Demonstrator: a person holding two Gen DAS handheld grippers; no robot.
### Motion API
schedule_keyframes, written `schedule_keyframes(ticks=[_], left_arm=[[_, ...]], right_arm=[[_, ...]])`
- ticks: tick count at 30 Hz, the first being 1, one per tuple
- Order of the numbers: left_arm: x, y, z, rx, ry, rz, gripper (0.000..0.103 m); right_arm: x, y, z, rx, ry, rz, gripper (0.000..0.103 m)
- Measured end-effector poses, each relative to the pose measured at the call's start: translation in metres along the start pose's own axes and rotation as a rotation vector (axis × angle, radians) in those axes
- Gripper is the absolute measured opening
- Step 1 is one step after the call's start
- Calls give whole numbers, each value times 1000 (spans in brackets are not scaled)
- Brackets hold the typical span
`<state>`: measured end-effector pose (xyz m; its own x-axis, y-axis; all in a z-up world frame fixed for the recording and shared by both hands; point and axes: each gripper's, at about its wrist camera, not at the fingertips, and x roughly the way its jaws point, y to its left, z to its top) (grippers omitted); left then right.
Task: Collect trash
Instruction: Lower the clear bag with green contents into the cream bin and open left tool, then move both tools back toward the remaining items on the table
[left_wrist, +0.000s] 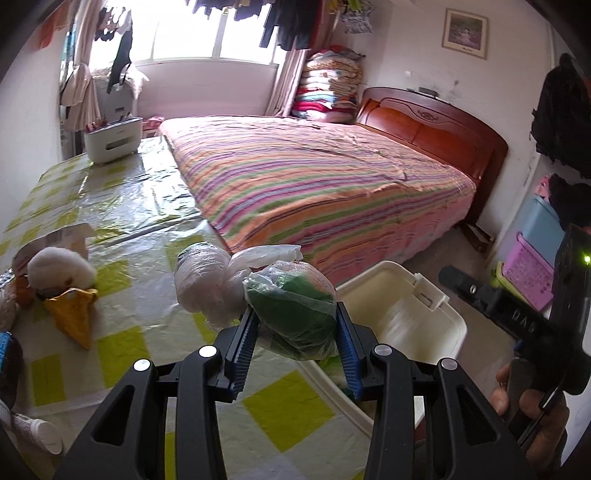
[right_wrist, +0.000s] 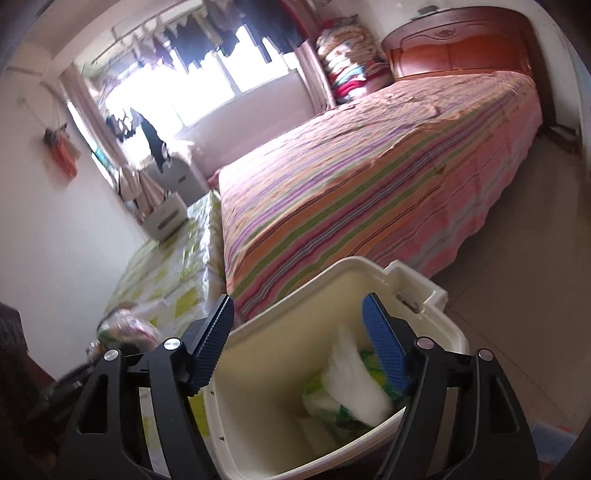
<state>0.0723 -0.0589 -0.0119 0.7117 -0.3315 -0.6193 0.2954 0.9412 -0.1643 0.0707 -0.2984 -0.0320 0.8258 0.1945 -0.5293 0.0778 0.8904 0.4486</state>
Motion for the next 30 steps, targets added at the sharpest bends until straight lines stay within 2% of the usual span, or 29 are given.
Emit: schedule_keyframes(ticks=[8,13,17,20,22,25,30], left_arm=[[11,-16,-3,32,25,-40,40],[18,-29,-4,61,46,-84,41],[21,-45,-8,114,49,-92,44],[21,-55,-12,162,40,-83,55],[18,-59,-13,180,12,-61,70],[13,-56,-12,168,-9,-61,77],[14,-46,-9,125,-7,-41,79]], right_arm=[[-18,-32,8,161,-91,12,77],[-17,-34,7,178,-90,11,78],[-15,-30,4,164,-84,13,78],[-15,-28,3,162,-84,14,78],[-17,-30,3,160,-87,13,78],[-18,-30,3,159,-86,12,78],[-16,-28,1,159,-75,15,78]])
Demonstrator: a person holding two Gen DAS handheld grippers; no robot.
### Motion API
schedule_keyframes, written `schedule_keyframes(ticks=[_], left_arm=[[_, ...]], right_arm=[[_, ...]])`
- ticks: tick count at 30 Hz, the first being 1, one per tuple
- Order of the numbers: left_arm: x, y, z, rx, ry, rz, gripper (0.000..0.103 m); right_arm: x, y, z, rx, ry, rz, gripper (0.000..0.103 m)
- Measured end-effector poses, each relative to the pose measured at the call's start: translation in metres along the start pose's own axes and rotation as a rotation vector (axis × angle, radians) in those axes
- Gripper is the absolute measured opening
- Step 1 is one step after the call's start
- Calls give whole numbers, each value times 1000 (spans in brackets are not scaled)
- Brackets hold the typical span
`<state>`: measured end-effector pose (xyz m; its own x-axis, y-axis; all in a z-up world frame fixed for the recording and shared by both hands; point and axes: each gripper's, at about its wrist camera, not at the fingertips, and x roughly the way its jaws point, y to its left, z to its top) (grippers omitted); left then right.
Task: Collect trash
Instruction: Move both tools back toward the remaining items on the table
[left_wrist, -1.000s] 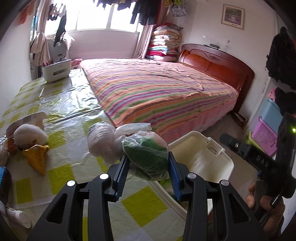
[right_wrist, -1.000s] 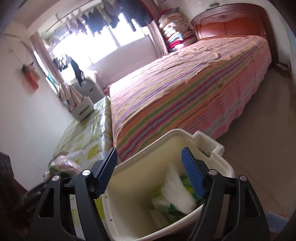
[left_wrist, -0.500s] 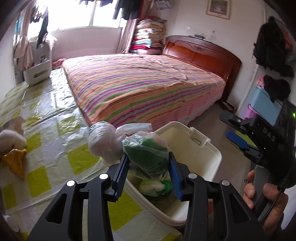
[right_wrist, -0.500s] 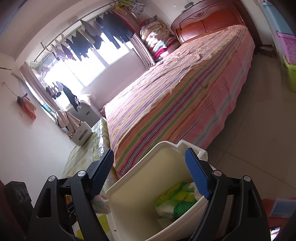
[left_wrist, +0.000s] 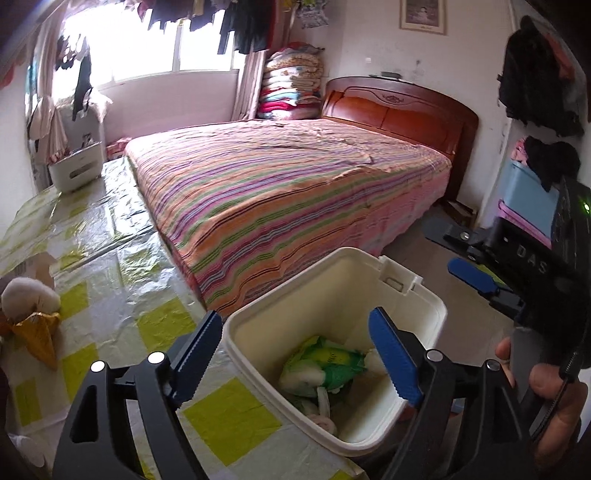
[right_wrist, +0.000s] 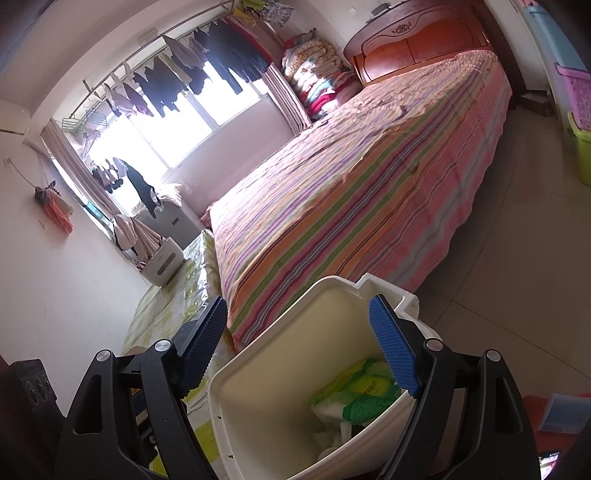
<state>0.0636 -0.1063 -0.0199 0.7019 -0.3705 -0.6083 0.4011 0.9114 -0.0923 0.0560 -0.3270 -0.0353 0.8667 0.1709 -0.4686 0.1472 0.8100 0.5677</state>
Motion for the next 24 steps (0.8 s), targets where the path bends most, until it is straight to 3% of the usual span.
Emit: schedule_keyframes(ticks=[6,24], left_arm=[[-4,24,1,-74,-2,25,80],[-38,80,-16,-129,-19,134,80]], right_arm=[[6,10,-3,-23,28,12,78],[19,42,-20,-70,87,62,78]])
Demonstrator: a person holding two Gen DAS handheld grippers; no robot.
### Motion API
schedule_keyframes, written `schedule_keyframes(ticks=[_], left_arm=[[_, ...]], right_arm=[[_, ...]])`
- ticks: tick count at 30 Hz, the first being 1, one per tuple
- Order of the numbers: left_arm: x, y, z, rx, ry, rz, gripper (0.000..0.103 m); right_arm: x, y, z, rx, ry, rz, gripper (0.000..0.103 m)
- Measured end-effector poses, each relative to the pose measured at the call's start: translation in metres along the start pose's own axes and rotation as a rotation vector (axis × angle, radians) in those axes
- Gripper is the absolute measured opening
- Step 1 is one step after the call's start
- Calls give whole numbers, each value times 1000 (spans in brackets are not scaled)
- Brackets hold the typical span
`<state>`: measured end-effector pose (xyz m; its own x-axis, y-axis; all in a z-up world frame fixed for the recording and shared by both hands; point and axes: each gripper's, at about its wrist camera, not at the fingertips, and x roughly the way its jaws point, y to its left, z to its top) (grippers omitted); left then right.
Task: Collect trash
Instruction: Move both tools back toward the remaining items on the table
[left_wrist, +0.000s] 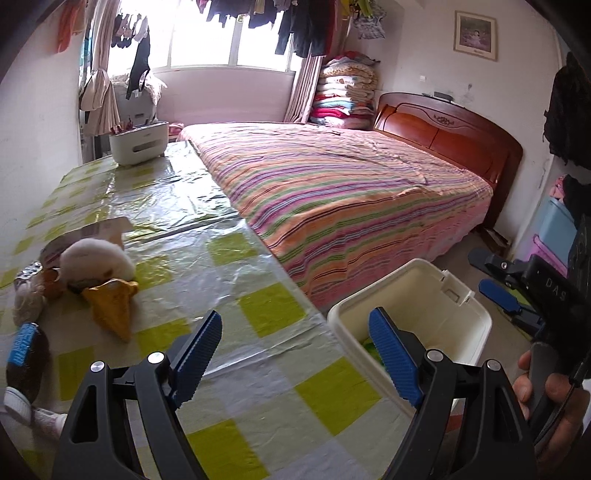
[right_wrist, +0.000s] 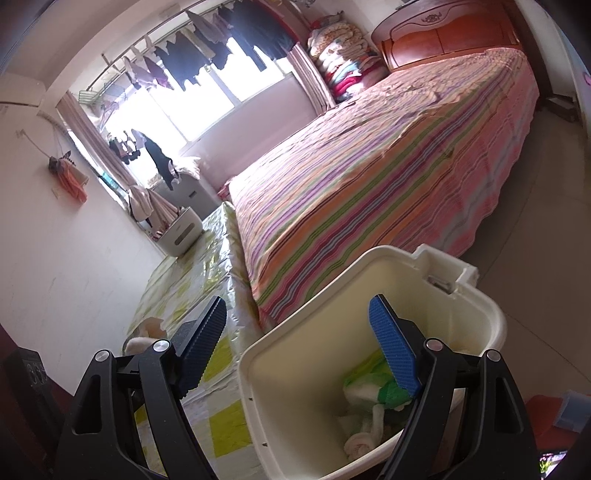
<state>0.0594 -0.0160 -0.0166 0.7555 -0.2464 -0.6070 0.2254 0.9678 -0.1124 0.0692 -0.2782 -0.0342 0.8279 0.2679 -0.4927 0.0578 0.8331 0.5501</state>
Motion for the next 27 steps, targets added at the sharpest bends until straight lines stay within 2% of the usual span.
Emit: schedule_keyframes(ticks=[16,23,27], left_arm=[[-37,51,-19,-28,16,95,80],[-62,94,-30,-63,29,172,80],[-75,131,-35,-142,32,231,80]], right_arm=[[23,47,-23,-58,94,69,79],[41,77,-39,-110,156,98,79],[47,92,-47,-143,181,116,79]])
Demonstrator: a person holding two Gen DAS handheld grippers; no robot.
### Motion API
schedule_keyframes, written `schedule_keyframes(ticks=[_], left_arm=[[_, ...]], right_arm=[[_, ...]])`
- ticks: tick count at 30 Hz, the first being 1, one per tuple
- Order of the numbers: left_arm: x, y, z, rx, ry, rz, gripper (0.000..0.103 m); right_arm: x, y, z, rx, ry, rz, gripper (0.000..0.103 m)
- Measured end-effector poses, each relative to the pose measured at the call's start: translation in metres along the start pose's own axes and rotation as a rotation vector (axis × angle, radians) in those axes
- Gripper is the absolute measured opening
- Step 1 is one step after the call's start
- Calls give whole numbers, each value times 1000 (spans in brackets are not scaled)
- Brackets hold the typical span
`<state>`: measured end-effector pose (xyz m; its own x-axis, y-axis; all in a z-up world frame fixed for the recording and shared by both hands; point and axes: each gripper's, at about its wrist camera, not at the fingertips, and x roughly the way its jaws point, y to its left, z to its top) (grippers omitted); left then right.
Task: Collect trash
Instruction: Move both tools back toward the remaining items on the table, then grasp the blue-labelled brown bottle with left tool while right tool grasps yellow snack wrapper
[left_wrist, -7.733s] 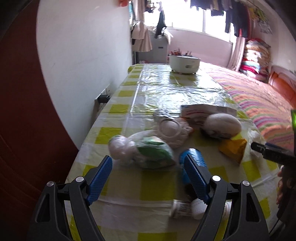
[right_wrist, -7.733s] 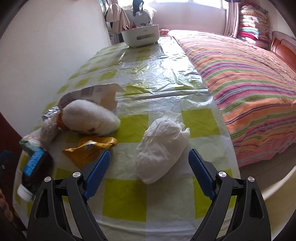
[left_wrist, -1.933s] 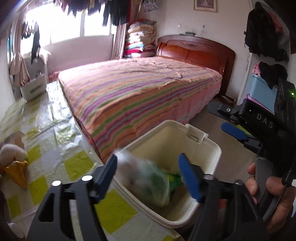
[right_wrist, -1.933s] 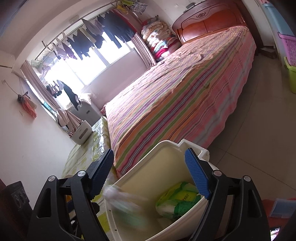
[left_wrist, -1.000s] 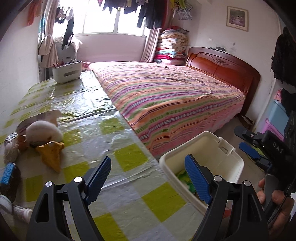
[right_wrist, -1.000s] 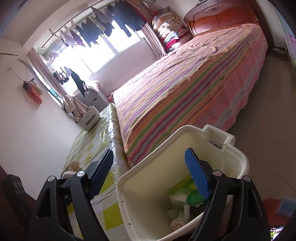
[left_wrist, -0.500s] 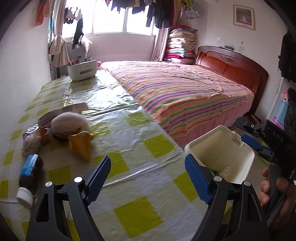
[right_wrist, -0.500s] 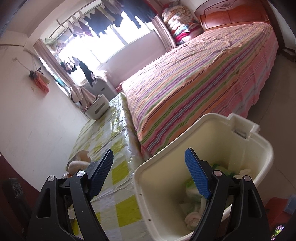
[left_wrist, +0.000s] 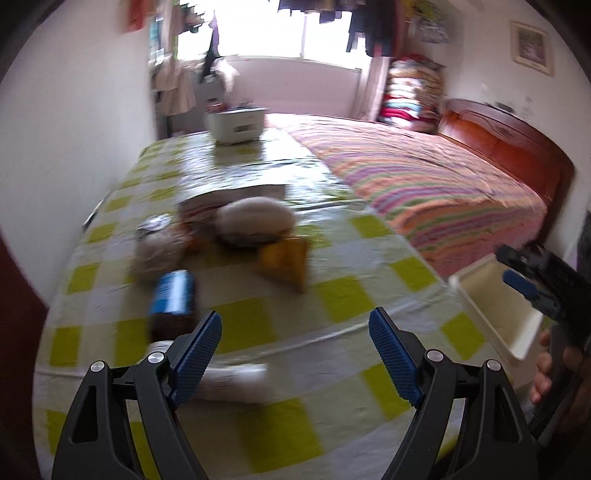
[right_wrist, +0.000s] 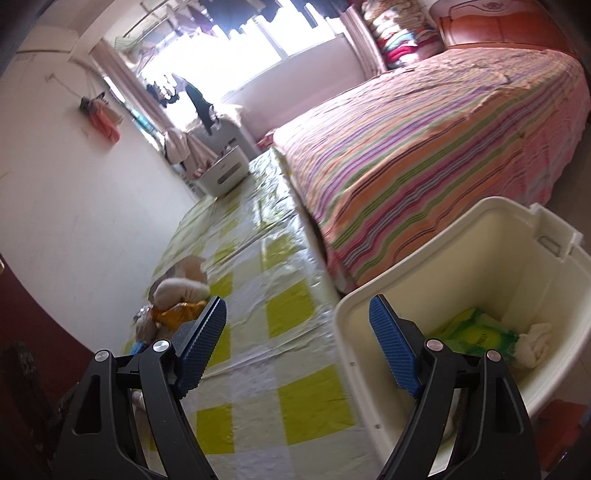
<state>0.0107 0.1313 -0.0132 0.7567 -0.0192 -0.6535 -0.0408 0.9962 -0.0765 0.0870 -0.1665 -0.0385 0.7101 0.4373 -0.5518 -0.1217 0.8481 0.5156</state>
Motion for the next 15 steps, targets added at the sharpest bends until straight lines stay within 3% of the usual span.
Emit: schedule_keyframes(ticks=[5,15], left_arm=[[5,43,1,-106,-4,50,80],[47,77,6,-192,115,41,79]], right_arm=[[12,20,-8,-62,35,11,79],[30,38,-18,-111,87,10,79]])
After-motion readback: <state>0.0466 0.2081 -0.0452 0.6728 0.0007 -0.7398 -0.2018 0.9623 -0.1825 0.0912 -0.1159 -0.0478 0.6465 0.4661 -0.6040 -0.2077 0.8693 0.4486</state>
